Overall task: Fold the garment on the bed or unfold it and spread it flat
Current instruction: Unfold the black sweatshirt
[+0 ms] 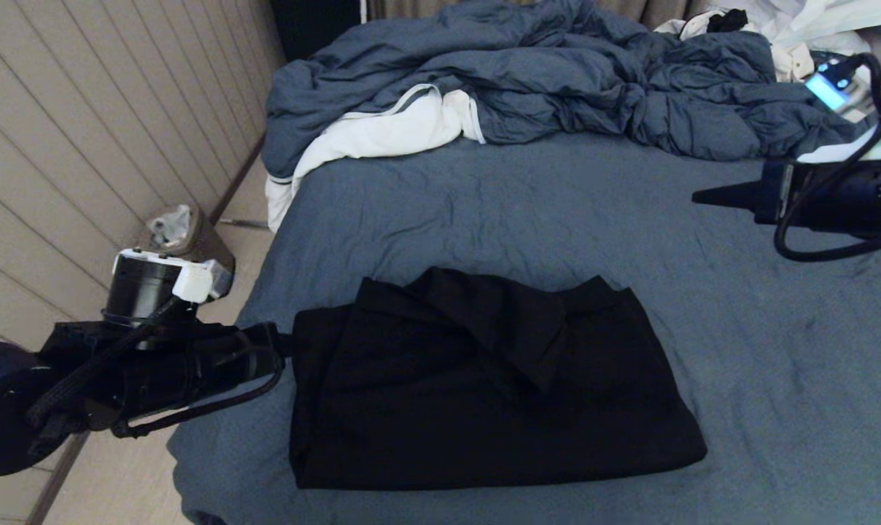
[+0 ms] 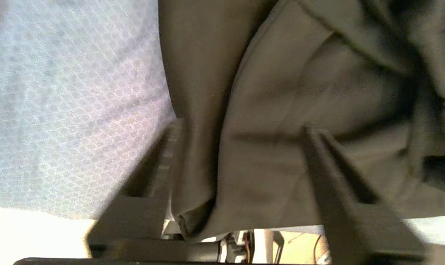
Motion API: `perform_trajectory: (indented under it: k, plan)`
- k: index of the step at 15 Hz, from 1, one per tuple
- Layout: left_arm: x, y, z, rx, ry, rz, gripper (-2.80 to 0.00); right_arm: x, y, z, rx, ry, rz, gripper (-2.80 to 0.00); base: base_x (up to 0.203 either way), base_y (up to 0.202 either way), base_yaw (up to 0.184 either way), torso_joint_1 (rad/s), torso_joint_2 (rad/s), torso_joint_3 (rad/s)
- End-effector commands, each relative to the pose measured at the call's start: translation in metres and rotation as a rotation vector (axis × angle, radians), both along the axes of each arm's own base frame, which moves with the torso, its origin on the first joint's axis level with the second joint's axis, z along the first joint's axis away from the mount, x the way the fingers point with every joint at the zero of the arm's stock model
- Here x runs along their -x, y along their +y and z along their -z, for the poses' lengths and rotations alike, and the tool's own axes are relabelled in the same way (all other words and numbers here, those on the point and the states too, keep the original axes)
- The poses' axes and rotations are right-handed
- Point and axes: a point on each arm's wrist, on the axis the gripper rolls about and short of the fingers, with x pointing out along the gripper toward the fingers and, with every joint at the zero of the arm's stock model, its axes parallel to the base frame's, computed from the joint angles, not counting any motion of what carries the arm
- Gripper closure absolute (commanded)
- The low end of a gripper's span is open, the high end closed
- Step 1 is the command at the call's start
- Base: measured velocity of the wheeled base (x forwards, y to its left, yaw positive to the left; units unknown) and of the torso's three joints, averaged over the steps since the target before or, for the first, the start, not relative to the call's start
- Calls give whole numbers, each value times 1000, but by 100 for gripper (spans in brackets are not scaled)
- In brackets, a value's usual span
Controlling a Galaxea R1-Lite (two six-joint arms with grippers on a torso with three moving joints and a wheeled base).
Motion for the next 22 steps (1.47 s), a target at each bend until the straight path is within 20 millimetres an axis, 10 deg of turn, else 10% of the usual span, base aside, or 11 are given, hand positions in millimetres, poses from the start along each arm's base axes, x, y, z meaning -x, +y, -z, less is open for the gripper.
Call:
perform_trajectory:
  k: [1, 4, 12, 22]
  plan:
    - [13, 5, -13, 20, -40, -2, 0, 0, 1, 0, 0, 0, -6, 0, 0, 0, 0, 0, 0, 0]
    - [27, 7, -11, 32, -39, 20, 0, -1, 8, 6, -3, 24, -36, 0, 0, 0, 0, 0, 0, 0]
    - [40, 8, -4, 110, -116, 40, 0, -10, 124, 83, 162, 257, -251, 0, 0, 0, 0, 0, 0, 0]
    - [41, 8, 2, 144, -74, 22, 0, 36, 144, 155, 411, 407, -164, 0, 0, 0, 0, 0, 0, 0]
